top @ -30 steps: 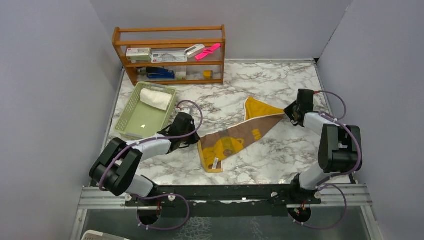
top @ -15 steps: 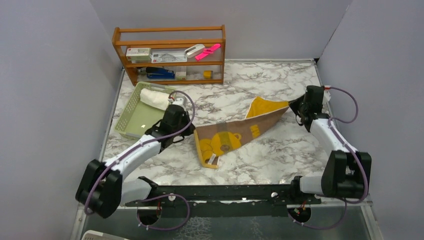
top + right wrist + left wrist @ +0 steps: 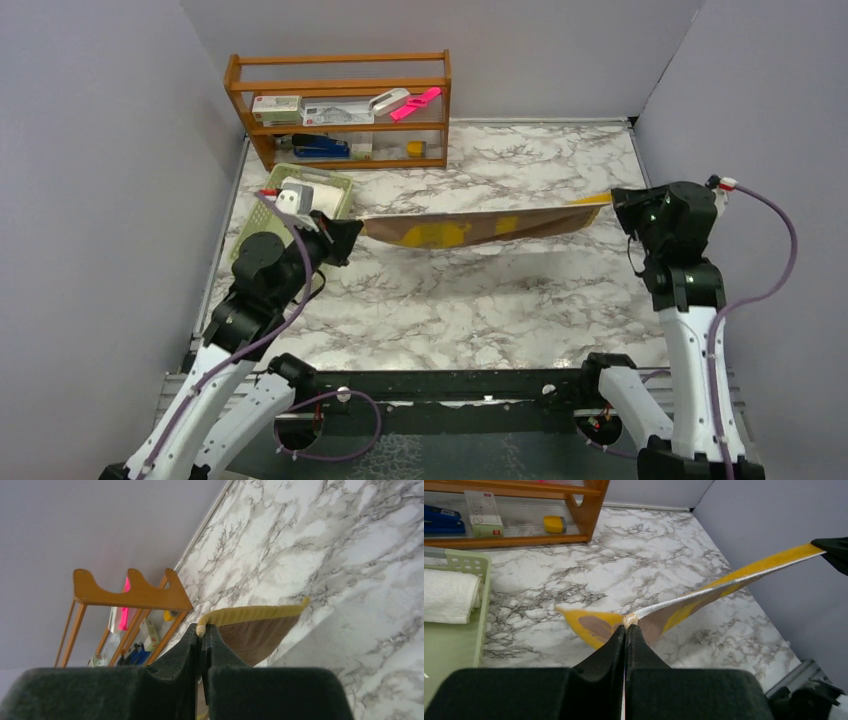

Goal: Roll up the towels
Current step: Flatten out the towel at the center of the board.

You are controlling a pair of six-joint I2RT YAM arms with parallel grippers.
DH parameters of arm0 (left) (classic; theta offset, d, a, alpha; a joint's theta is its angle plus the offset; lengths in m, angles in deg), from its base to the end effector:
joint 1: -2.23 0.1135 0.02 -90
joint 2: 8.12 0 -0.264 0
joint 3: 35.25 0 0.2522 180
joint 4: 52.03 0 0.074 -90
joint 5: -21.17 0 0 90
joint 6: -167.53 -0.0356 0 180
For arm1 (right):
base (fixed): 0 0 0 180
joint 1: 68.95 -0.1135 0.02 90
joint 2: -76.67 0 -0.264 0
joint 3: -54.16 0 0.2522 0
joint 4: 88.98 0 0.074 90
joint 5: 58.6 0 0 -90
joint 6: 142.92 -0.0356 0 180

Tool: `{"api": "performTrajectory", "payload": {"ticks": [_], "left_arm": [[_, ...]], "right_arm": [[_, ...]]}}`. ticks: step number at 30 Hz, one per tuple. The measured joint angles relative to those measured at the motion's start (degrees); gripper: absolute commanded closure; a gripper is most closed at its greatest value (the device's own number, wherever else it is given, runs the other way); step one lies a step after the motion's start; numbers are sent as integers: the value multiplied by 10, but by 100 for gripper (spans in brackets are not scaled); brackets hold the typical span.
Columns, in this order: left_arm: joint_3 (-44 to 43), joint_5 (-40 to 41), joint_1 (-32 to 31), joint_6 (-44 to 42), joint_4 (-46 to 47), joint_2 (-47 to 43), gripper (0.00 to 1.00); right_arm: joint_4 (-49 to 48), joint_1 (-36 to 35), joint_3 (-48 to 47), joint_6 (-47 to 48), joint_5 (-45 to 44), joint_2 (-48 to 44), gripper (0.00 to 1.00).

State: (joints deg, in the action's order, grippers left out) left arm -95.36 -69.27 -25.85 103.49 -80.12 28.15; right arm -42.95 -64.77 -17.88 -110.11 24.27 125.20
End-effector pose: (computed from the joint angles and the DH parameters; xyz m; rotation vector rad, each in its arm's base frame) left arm 0.1297 -0.0695 0.3635 0.0374 1.6951 -0.7210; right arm 0.1766 -0.0173 0.3700 1.0871 1.6696 0.4824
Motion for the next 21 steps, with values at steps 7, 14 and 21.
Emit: {"api": "performTrajectory", "payload": {"ticks": [7,14,21], "left_arm": [[-2,-33,-1,7,-86,-124,100],[0,-24,0,7,-123,1,100],[14,36,12,7,-63,241,100]], "right_arm": [[154,-21,-78,-18,-40,-115,99],[151,-26,33,-45,-47,-140,99],[69,-27,163,-90,-47,-15,99]]}}
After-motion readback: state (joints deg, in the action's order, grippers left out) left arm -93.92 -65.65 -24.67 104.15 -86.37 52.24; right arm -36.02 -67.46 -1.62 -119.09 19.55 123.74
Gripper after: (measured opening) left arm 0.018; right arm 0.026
